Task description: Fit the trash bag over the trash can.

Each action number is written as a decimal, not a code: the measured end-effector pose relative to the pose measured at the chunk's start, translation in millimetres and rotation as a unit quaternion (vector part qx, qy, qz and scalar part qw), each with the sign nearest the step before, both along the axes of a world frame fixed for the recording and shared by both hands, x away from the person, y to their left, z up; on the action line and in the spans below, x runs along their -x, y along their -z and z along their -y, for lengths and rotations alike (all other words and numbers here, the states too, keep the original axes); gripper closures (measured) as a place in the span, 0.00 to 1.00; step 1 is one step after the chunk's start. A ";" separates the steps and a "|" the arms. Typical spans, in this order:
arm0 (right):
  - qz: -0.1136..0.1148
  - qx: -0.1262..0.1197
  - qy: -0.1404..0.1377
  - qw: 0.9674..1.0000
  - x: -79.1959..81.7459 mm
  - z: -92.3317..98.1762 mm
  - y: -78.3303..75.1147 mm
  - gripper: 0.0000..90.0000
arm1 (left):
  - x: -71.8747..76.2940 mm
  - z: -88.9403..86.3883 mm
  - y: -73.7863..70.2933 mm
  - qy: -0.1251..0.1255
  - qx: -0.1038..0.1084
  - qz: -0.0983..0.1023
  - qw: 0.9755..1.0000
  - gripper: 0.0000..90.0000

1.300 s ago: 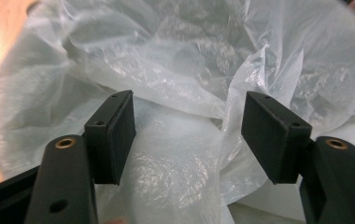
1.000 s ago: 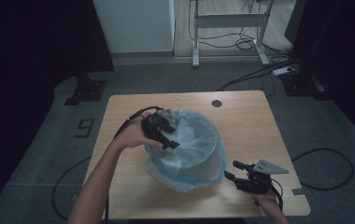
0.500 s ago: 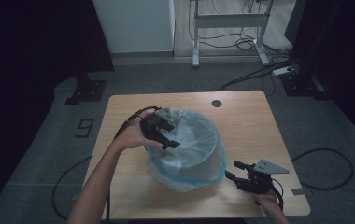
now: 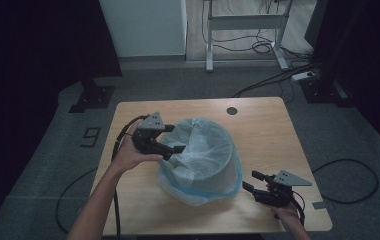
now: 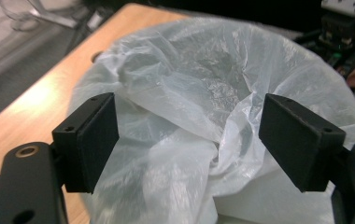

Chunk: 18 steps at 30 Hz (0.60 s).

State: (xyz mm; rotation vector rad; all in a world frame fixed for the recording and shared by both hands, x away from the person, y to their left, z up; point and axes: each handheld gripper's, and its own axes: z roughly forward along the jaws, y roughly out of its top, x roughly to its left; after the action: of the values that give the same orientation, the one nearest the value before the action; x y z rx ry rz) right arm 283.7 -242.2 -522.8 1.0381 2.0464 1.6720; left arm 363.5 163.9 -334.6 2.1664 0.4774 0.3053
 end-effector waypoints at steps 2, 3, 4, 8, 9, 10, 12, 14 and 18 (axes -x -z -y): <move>0.000 0.001 0.001 1.000 0.2 0.7 -0.5 0.39 | 8.0 -8.1 0.0 -0.010 0.017 0.005 1.000 0.22; 0.000 0.000 0.002 1.000 0.2 0.9 -0.6 0.39 | 11.5 -11.5 0.2 -0.013 0.025 0.007 1.000 0.22; 0.000 -0.001 0.003 1.000 0.2 1.0 -0.5 0.39 | 14.1 -14.1 0.3 -0.013 0.030 0.007 0.999 0.22; 0.001 0.001 0.006 1.000 -0.6 2.3 -0.1 0.39 | 25.5 -27.5 4.6 -0.022 0.046 0.012 0.999 0.22; 0.001 0.002 0.007 1.000 -0.8 2.5 0.0 0.39 | 28.1 -30.2 6.2 -0.025 0.048 0.012 0.998 0.22; 0.000 0.002 0.008 1.000 -1.0 2.8 0.0 0.39 | 30.7 -32.7 7.8 -0.028 0.046 0.015 0.998 0.22; 0.001 0.002 0.010 1.000 -1.6 3.0 0.4 0.39 | 35.9 -38.0 11.3 -0.031 0.048 0.017 0.998 0.22; 0.001 0.002 0.011 1.000 -2.3 3.4 0.9 0.39 | 40.3 -43.0 14.3 -0.036 0.054 0.018 0.998 0.22; 0.000 0.004 0.011 1.000 -2.8 3.6 1.2 0.39 | 50.8 -56.6 22.1 -0.045 0.068 0.019 0.996 0.22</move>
State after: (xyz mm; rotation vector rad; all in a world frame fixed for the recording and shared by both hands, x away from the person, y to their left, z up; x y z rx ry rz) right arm 286.4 -245.9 -524.0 1.0543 2.0320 1.6525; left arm 312.7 220.5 -356.7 2.0068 0.5591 0.3512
